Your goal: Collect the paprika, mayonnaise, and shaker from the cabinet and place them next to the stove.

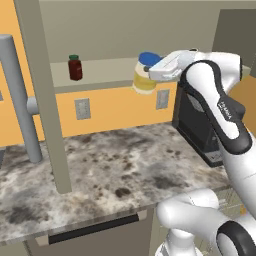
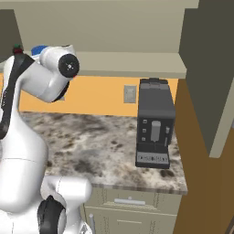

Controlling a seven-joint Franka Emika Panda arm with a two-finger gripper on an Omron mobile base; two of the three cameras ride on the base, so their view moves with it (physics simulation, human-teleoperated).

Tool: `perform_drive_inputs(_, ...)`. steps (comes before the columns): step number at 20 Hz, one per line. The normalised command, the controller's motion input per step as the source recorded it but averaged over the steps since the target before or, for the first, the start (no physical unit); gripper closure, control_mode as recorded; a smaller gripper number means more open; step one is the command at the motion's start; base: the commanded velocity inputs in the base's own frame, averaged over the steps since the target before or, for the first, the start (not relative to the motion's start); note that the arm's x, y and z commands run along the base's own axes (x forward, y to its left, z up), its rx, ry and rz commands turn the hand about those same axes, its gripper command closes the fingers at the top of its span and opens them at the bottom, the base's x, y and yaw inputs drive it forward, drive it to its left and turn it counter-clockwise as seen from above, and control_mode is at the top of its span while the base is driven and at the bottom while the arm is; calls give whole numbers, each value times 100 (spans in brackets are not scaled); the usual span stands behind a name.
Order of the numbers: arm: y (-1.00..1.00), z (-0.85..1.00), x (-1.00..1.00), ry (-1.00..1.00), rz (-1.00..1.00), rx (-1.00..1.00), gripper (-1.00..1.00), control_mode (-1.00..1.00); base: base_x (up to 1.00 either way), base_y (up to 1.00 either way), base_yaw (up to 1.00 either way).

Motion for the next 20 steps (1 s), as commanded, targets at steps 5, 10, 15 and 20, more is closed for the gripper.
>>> perform_drive_inputs(5, -34, 0, -92, -4, 9, 0, 100, -100, 0, 0, 0)
perform_drive_inputs(10, -27, -15, -92, -4, 9, 0, 100, -100, 0, 0, 0)
perform_drive_inputs(15, -2, -45, -83, -1, 8, -6, 100, -100, 0, 0, 0)
perform_drive_inputs(20, 3, -21, -33, 0, 3, -5, 100, 100, -53, 11, 4)
